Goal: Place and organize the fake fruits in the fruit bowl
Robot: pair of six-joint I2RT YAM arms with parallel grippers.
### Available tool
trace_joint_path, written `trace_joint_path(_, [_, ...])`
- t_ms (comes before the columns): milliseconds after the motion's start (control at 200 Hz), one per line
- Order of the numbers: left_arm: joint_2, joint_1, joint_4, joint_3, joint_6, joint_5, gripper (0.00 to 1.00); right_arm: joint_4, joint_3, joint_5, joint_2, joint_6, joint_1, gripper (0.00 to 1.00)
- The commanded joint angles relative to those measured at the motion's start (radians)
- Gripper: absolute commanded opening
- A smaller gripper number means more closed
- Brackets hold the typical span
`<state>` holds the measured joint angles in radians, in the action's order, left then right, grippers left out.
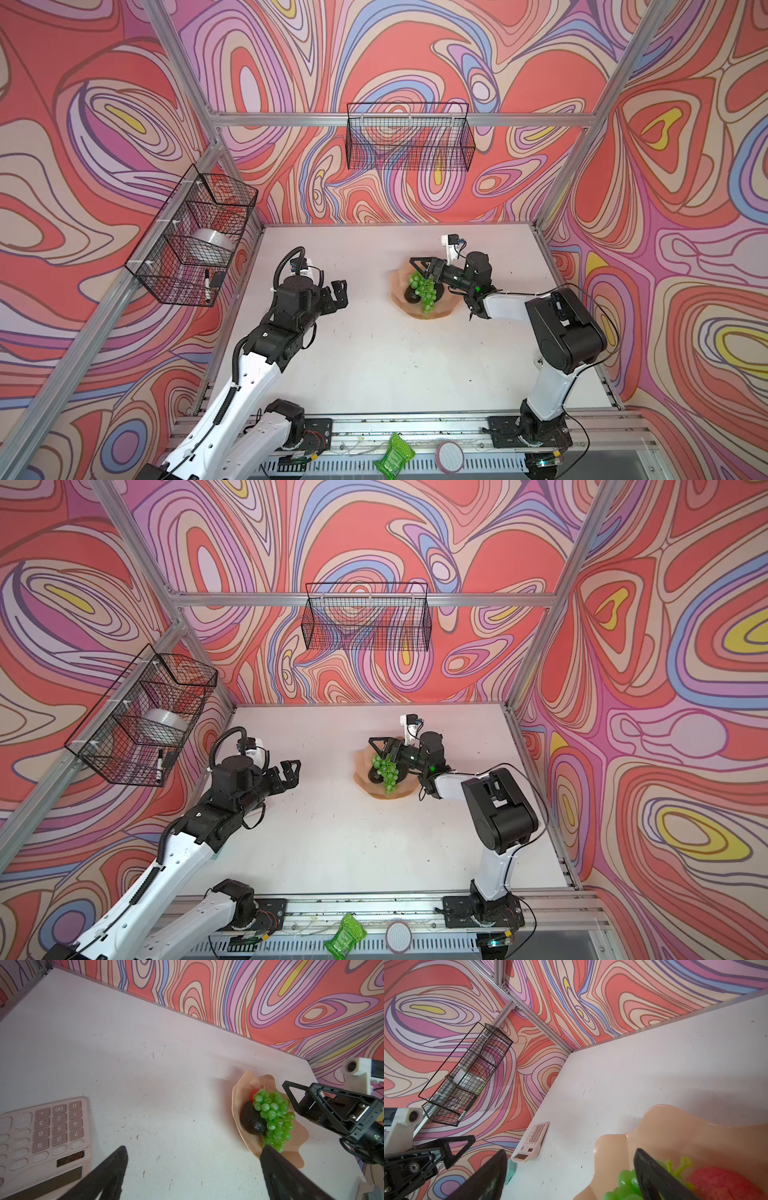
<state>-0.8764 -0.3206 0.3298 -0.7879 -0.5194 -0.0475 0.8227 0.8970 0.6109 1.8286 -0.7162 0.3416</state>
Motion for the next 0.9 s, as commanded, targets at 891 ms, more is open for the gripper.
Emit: trace_joint_path(891, [-0.271,0.136,-1.09,0.586,0.492,-0.405,1.0,-0.162,-0.415,-0.934,-0.396,0.568,-0.293,0.98])
